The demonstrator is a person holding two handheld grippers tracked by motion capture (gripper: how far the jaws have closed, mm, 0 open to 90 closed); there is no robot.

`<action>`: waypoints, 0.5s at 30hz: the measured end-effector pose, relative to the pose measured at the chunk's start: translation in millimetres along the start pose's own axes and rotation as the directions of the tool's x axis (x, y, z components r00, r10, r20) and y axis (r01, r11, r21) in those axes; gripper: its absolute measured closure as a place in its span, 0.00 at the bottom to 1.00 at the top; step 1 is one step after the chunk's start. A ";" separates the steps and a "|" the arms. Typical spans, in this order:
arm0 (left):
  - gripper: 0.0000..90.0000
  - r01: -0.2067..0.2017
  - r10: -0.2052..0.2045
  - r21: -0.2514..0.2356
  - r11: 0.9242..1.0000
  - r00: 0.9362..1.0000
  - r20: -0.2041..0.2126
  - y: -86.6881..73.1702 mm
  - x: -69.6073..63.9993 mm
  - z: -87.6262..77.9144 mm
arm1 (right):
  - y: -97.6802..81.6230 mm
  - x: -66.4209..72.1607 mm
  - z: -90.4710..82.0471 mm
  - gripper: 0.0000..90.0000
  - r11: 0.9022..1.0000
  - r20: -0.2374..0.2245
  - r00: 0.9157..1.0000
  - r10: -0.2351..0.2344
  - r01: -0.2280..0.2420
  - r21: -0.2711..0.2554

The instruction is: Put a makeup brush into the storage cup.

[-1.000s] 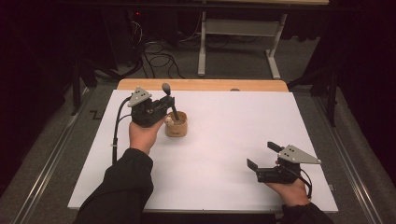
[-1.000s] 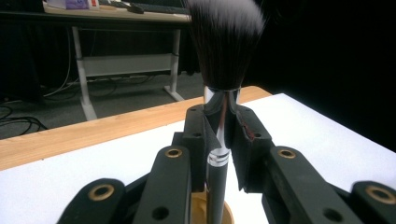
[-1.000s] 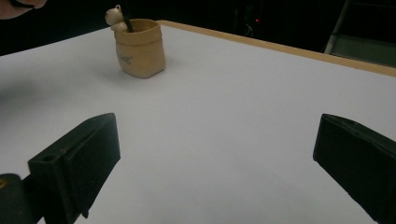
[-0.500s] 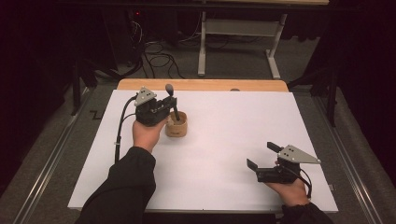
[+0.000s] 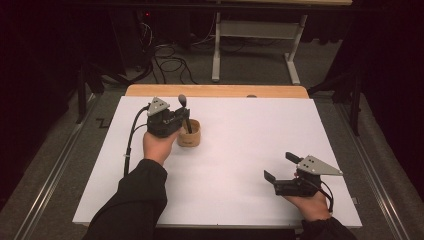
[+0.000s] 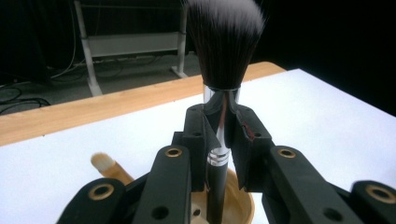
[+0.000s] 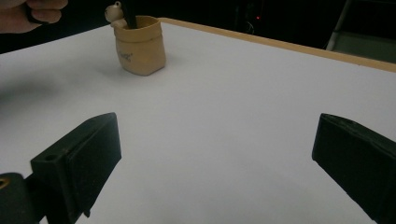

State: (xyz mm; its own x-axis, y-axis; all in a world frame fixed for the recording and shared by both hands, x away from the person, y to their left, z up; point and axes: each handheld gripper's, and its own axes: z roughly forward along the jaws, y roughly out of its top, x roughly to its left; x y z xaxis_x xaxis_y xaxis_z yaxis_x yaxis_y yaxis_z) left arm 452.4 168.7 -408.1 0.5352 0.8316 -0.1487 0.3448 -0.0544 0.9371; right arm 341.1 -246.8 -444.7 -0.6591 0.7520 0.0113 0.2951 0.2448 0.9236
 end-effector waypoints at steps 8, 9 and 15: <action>0.85 -0.015 0.015 0.028 1.000 1.000 0.002 -6.1 -0.9 2.6 | -0.3 0.5 0.8 0.02 1.000 -0.001 1.000 -0.002 0.002 0.002; 0.85 -0.020 0.020 0.031 0.999 1.000 0.000 -6.5 -1.5 2.9 | -0.3 0.6 0.9 0.02 1.000 -0.001 1.000 -0.003 0.003 0.002; 0.85 -0.044 0.044 0.056 0.997 0.999 0.002 -8.2 -5.2 4.4 | -0.3 1.3 1.1 0.02 1.000 -0.003 1.000 -0.003 0.003 0.004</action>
State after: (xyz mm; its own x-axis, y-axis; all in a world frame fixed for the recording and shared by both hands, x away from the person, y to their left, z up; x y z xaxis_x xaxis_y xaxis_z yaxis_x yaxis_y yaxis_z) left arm 450.2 162.4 -416.4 0.5516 0.8270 -0.1084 0.3638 -0.1216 0.9235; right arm 340.9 -245.2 -445.4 -0.6620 0.7494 0.0097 0.2959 0.2494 0.9221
